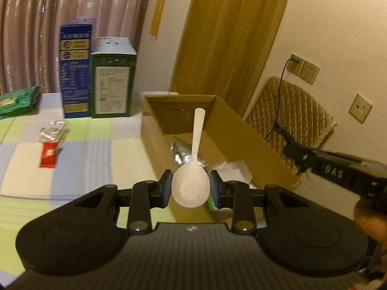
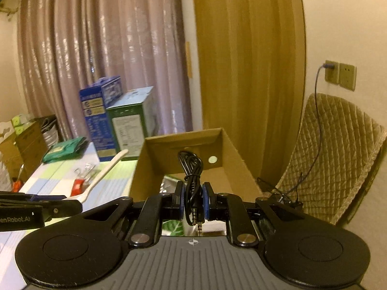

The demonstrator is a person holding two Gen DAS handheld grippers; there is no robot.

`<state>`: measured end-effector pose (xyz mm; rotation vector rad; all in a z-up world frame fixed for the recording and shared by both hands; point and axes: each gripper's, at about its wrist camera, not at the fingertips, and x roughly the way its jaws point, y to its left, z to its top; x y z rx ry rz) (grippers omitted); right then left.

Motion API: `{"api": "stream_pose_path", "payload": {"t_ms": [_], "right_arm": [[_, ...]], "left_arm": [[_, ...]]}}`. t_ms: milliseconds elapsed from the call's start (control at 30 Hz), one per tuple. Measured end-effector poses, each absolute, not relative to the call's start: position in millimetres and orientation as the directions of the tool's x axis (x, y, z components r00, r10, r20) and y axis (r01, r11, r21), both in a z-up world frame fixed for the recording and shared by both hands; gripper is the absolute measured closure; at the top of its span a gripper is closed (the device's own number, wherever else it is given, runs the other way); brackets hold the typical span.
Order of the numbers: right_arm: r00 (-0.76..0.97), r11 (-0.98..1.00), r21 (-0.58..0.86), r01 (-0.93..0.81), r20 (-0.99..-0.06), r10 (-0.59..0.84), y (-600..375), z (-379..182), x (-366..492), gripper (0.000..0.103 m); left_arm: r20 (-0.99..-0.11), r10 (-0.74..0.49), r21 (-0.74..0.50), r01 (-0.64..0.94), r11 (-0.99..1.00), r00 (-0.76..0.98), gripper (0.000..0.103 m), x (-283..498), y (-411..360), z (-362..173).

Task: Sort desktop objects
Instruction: 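Carry the spoon with the left gripper while the right carries the cable to the cardboard box, then open the left gripper over the box while the right gripper releases the cable inside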

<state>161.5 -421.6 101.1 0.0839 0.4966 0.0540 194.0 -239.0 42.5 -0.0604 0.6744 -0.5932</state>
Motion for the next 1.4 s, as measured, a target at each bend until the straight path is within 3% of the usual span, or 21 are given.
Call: {"api": "stream_pose_path", "payload": {"t_ms": [367,767,900,933,1000,1033,1067,1300,1400], "right_arm": [[0.860,0.994,0.110,-0.015,-0.505,0.069,-447.0,86.8,201.0,0.091],[0.838,0.992,0.124,-0.009,-0.540,0.075,-454.6,69.6,222.4,0.091],[0.837,0.991,0.129,-0.015,-0.541,0.083,-450.9,68.2,227.9,0.091],[0.840,0.991,0.132,-0.023,-0.535,0.090,-449.6,68.5,229.1,0.091],[0.844,0.992,0.124,-0.032,-0.529,0.093,-446.6,69.9,230.5,0.076],[0.846,0.993,0.117,-0.031,-0.525,0.088,-445.3,70.8,230.2,0.053],[0.852,0.993,0.117,-0.032,-0.516,0.088,-444.8,72.0,228.9,0.038],[0.851,0.992,0.120,-0.038,-0.517,0.095,-438.0,77.9,220.1,0.037],[0.852,0.990,0.137,-0.035,-0.514,0.101,-433.2,81.9,211.9,0.031]], "left_arm": [[-0.521,-0.590,-0.301,0.514,0.803,0.616,0.075,231.0,-283.9,29.7],[-0.529,-0.551,-0.258,0.497,0.829,0.645,0.072,242.4,-270.8,24.4],[-0.537,-0.535,-0.233,0.495,0.837,0.652,0.069,237.1,-263.4,22.4],[-0.539,-0.529,-0.223,0.494,0.840,0.656,0.063,235.3,-261.0,22.4],[-0.537,-0.517,-0.202,0.494,0.846,0.666,0.051,231.2,-256.1,22.2],[-0.537,-0.508,-0.188,0.492,0.850,0.674,0.042,229.0,-252.4,22.2],[-0.537,-0.498,-0.175,0.488,0.855,0.681,0.038,226.7,-249.1,21.5],[-0.556,-0.440,-0.127,0.451,0.883,0.705,0.017,218.2,-211.5,18.2],[-0.563,-0.407,-0.095,0.434,0.896,0.719,0.009,211.0,-189.3,17.8]]}}
